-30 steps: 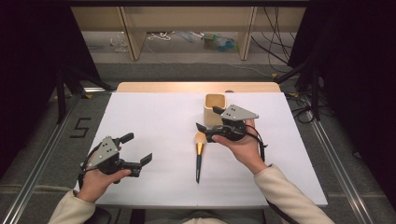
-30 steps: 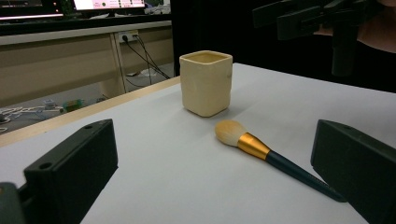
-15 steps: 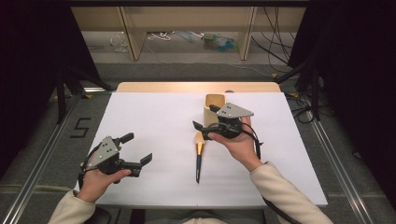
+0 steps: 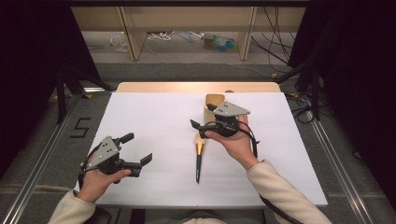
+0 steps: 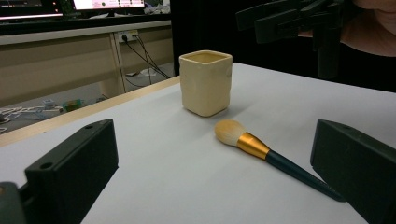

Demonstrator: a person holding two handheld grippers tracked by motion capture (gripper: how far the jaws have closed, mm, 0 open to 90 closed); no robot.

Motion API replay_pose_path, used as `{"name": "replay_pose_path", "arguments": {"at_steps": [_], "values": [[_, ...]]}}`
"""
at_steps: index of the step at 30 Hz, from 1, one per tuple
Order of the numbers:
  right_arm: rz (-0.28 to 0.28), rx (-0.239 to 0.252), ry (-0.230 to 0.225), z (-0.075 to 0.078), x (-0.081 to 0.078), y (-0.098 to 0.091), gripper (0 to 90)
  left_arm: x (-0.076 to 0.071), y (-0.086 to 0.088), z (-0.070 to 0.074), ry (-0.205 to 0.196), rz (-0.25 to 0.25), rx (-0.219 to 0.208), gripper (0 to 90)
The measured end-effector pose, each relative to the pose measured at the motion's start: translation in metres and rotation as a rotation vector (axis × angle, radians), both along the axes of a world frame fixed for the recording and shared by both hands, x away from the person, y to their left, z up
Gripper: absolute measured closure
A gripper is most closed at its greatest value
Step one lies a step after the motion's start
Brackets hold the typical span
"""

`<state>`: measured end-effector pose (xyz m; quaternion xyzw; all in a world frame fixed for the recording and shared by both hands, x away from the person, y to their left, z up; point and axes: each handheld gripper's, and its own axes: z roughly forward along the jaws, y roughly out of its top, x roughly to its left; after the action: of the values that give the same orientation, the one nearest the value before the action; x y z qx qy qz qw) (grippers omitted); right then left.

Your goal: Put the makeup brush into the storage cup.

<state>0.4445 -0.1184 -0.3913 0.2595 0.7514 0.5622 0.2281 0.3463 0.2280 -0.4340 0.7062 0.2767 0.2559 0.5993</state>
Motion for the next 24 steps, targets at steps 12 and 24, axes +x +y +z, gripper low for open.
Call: {"name": "replay_pose_path", "arguments": {"at_steps": [12, 24], "values": [[0.008, 0.007, 0.002, 0.000, 0.005, 0.009, 15.9, 0.000, 0.000, 0.000, 0.001, -0.002, -0.002, 0.6], [-0.013, -0.010, 0.011, -0.001, 0.009, 0.017, 16.2, 0.000, 0.000, 0.000, 0.010, 0.000, -0.008, 0.8]]}}
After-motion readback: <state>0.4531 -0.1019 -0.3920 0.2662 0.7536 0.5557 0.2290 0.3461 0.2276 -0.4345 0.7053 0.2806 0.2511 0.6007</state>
